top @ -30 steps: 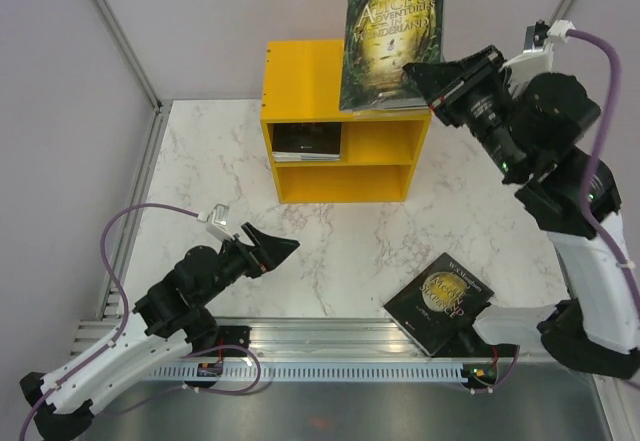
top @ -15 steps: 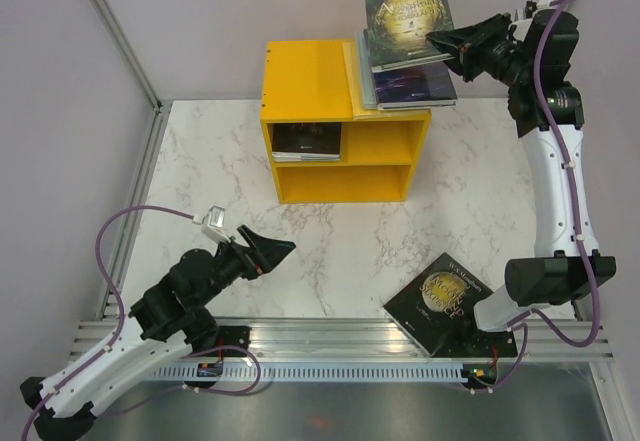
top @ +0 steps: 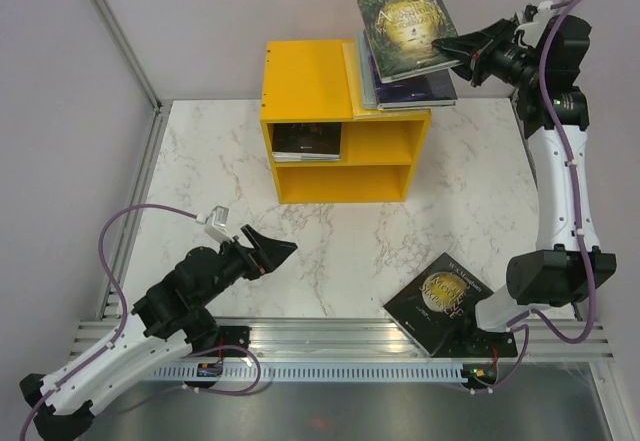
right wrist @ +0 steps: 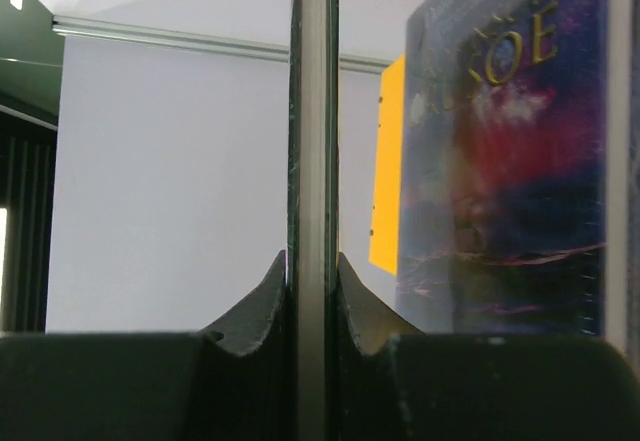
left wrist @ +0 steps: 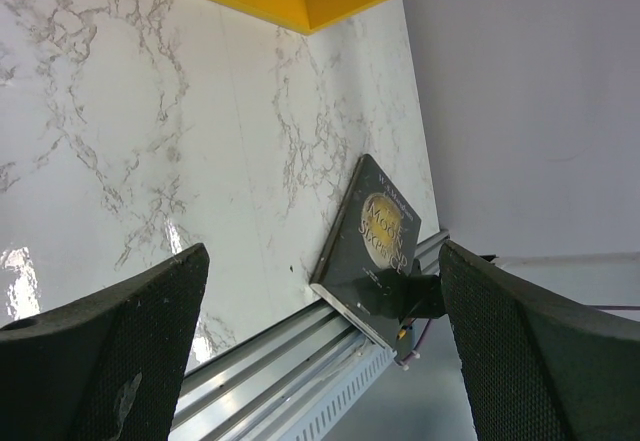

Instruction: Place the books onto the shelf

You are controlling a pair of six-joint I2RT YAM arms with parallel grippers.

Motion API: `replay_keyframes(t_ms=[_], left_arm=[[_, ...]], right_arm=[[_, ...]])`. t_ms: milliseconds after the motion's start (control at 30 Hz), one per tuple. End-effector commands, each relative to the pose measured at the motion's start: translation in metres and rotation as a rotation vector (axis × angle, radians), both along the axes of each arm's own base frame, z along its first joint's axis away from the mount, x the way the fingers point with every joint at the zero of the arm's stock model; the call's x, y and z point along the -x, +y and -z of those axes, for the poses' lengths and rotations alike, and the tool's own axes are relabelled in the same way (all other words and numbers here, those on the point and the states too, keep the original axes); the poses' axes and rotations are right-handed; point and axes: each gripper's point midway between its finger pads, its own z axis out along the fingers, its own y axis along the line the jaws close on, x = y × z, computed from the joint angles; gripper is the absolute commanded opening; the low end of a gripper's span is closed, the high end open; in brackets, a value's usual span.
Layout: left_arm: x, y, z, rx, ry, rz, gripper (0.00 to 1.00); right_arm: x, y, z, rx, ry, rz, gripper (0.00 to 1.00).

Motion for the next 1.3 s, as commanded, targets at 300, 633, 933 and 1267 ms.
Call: replay_keyframes(t_ms=[300,633,933,1267], left_arm=[[-0.007,0.000,-0.007,-0.013,-0.042,-0.014,0.96],[-0.006,0.001,-0.006,-0.011,-0.044,-0.014,0.96],[-0.005,0.001,-0.009,-0.001,-0.052,-0.011,0.96],[-0.004,0.001,-0.009,0.000,-0.052,-0.008,0.96]], right_arm=[[0.001,-0.005,0.012,0.036,-0.047,0.044,0.00],[0.009,-0.015,0.024,0.143,-0.043,0.129,0.26],[0.014,-0.030,0.053,0.342,0.003,0.173,0.98],[0.021,-0.060,0.049,0.557,-0.006,0.292,0.98]])
